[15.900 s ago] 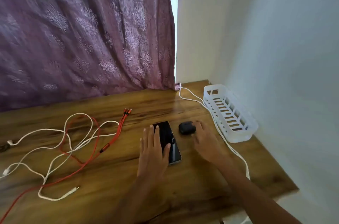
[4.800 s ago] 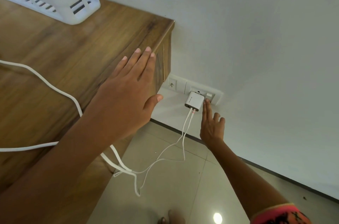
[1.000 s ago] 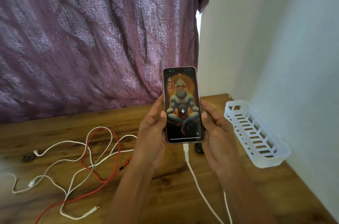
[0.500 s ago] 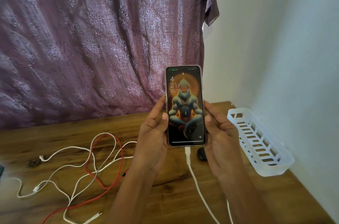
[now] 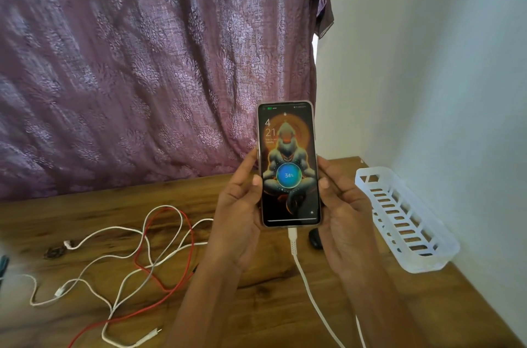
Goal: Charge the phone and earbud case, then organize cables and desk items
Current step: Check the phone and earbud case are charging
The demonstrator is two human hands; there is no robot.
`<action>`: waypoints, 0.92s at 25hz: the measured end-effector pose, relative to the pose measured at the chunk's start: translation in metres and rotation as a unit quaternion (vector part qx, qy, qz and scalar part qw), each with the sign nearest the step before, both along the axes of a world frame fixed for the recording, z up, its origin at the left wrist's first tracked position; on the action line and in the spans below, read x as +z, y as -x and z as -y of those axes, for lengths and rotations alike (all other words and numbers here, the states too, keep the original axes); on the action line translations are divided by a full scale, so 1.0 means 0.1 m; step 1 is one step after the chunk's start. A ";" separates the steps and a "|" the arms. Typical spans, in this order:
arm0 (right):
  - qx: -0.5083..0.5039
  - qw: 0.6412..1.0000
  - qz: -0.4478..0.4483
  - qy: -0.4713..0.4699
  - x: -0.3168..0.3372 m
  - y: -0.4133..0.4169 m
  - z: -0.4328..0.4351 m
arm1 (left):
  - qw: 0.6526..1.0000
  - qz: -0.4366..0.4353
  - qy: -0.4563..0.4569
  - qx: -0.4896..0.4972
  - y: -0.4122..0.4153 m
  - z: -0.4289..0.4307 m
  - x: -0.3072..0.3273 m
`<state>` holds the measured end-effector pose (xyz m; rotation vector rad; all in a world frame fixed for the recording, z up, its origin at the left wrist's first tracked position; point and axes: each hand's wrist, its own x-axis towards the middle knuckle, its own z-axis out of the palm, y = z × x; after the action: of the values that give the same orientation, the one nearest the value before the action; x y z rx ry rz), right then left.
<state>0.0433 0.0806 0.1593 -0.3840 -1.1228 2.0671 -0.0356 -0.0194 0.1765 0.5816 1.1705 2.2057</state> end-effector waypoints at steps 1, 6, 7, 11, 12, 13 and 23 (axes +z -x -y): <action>-0.001 1.000 0.004 -0.005 0.00 0.00 0.00 | 1.000 -0.001 0.000 0.000 0.00 0.00 0.00; 0.001 1.000 0.007 -0.005 -0.02 0.02 0.00 | 1.000 0.000 0.004 0.001 0.01 0.00 -0.01; 0.002 1.000 0.007 -0.005 -0.02 0.03 -0.01 | 1.000 -0.001 0.004 0.001 0.01 -0.01 -0.02; -0.003 1.000 0.012 -0.011 -0.03 0.04 -0.02 | 1.000 0.001 -0.003 0.002 0.02 -0.02 -0.03; -0.004 1.000 0.013 -0.013 -0.04 0.05 -0.02 | 1.000 0.000 -0.002 0.003 0.02 -0.02 -0.03; -0.005 1.000 0.014 -0.016 -0.04 0.05 -0.02 | 1.000 0.001 -0.001 0.002 0.02 -0.02 -0.04; 0.005 1.000 0.019 -0.012 -0.13 0.07 -0.07 | 1.000 0.009 0.013 0.007 0.05 -0.04 -0.12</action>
<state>0.0362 0.0872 0.1463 -0.4082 -1.1721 2.0611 -0.0402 -0.0154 0.1645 0.5430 1.1959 2.1993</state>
